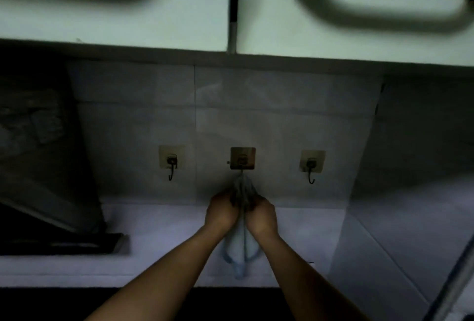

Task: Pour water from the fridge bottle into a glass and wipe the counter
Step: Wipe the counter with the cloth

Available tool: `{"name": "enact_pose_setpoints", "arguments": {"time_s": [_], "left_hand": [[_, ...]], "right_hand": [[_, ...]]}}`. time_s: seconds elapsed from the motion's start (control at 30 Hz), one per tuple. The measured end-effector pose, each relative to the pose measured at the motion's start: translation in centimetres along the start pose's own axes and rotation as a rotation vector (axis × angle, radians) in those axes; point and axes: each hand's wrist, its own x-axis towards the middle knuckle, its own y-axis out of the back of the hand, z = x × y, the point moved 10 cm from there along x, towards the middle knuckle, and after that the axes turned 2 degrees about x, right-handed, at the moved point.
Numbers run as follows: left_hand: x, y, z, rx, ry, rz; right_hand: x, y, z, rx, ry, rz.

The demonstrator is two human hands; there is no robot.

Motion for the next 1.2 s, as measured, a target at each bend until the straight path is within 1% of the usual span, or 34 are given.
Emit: {"name": "enact_pose_setpoints", "arguments": {"time_s": [0.1, 0.13, 0.17, 0.2, 0.23, 0.27, 0.3, 0.33, 0.47, 0.5, 0.57, 0.63, 0.7, 0.8, 0.9, 1.0, 1.07, 1.13, 1.2], "left_hand": [[0.1, 1.9, 1.1, -0.013, -0.038, 0.082], [0.0, 2.9, 1.6, -0.007, -0.053, 0.118], [-0.1, 3.9, 2.3, -0.004, -0.065, 0.161], [-0.3, 4.9, 3.0, -0.014, -0.072, 0.199], [-0.4, 5.7, 3.7, -0.037, -0.081, 0.235], [-0.6, 6.5, 4.3, -0.063, -0.083, 0.261], [-0.9, 7.2, 4.9, -0.088, -0.088, 0.284], [-1.2, 7.9, 5.6, -0.111, -0.098, 0.307], [-3.6, 10.4, 8.5, -0.195, -0.165, 0.361], [-4.4, 10.7, 9.0, -0.208, -0.167, 0.362], [-6.3, 11.3, 9.8, -0.223, -0.191, 0.372], [-8.7, 11.7, 10.5, -0.237, -0.267, 0.382], [-11.4, 11.3, 10.4, -0.264, -0.313, 0.367], [-15.4, 9.0, 8.7, -0.322, -0.308, 0.301], [-19.3, 5.2, 4.5, -0.322, -0.217, 0.214], [-23.8, 1.3, -2.0, -0.307, -0.042, 0.144], [-27.2, -0.8, -6.2, -0.263, 0.073, 0.121], [-30.4, -2.3, -9.1, -0.236, 0.153, 0.089], [-33.3, -4.0, -11.1, -0.202, 0.191, 0.025]], "right_hand": [[0.2, 2.2, -0.8, -0.021, 0.081, 0.138], [0.1, 3.4, -1.1, -0.013, 0.067, 0.199], [0.2, 4.2, -1.2, 0.058, 0.018, 0.223], [0.5, 4.4, -1.3, 0.116, 0.005, 0.205], [0.8, 5.0, -1.8, 0.143, 0.051, 0.203], [1.1, 6.1, -2.1, 0.176, 0.092, 0.263], [0.8, 7.2, -2.9, 0.228, 0.121, 0.281], [0.2, 9.2, -3.9, 0.19, 0.155, 0.367], [-1.8, 11.8, -5.3, 0.392, 0.228, 0.371], [-2.3, 12.2, -5.8, 0.438, 0.26, 0.361], [-3.8, 12.5, -6.8, 0.455, 0.33, 0.314], [-5.8, 13.0, -6.2, 0.5, 0.294, 0.31], [-8.5, 13.1, -5.4, 0.587, 0.269, 0.271], [-12.1, 10.9, -3.1, 0.675, 0.194, 0.128], [-15.2, 5.9, 1.5, 0.692, 0.065, -0.009], [-19.0, -0.3, 7.0, 0.701, -0.151, -0.182], [-21.8, -4.2, 10.4, 0.648, -0.281, -0.291], [-24.4, -6.0, 12.7, 0.527, -0.301, -0.313], [-27.2, -6.8, 14.4, 0.465, -0.284, -0.302]]}}
